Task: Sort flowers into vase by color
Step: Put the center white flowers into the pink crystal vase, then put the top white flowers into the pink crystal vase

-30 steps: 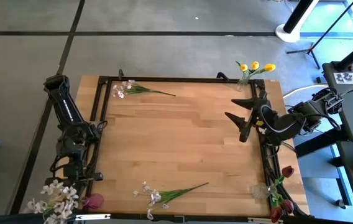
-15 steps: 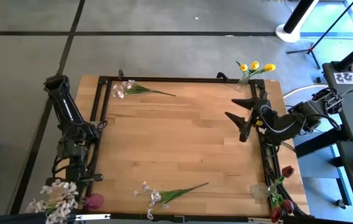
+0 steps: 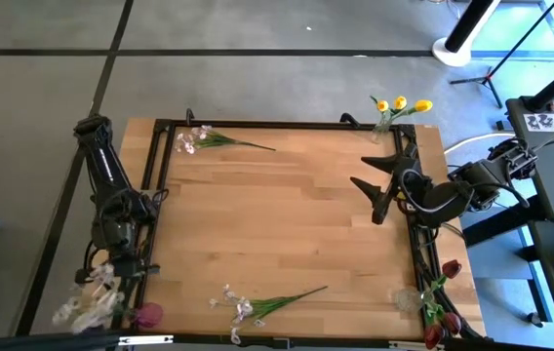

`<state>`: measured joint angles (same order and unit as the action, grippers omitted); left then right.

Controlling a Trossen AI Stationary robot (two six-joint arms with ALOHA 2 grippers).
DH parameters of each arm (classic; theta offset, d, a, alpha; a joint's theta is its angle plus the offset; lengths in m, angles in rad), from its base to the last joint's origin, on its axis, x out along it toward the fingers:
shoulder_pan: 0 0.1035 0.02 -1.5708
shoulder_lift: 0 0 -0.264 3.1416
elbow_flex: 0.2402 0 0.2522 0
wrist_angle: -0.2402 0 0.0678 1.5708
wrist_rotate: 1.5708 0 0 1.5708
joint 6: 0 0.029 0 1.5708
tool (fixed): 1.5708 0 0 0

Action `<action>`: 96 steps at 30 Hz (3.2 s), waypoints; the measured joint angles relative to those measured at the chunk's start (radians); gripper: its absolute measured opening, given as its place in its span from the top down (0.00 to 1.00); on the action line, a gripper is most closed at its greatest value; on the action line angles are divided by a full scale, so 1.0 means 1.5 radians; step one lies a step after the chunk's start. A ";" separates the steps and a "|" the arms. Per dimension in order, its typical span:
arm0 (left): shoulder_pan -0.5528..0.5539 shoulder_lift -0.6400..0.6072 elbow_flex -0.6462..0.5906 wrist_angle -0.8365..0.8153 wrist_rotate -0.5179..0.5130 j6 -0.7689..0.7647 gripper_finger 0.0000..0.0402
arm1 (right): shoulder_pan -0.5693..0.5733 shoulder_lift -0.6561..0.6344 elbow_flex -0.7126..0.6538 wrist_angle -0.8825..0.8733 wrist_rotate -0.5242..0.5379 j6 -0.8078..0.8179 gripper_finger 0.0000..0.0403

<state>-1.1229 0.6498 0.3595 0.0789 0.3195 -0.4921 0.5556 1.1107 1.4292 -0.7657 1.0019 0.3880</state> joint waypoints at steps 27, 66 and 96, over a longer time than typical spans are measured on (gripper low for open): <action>0.006 -0.034 0.035 -0.108 -0.093 -0.247 0.74 | 0.000 0.000 0.000 -0.019 0.018 -0.011 0.36; 0.025 -0.051 0.353 -0.785 -0.237 -0.645 0.74 | 0.000 0.039 0.000 -0.013 -0.110 -0.163 0.36; 0.466 0.157 0.466 -0.767 -0.896 -0.530 0.74 | -0.011 0.020 0.000 0.032 0.042 -0.357 0.36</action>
<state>-0.4233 0.8857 1.0584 -1.0715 -1.0243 -1.2866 0.5393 1.1405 1.4292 -0.7180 1.0654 -0.1470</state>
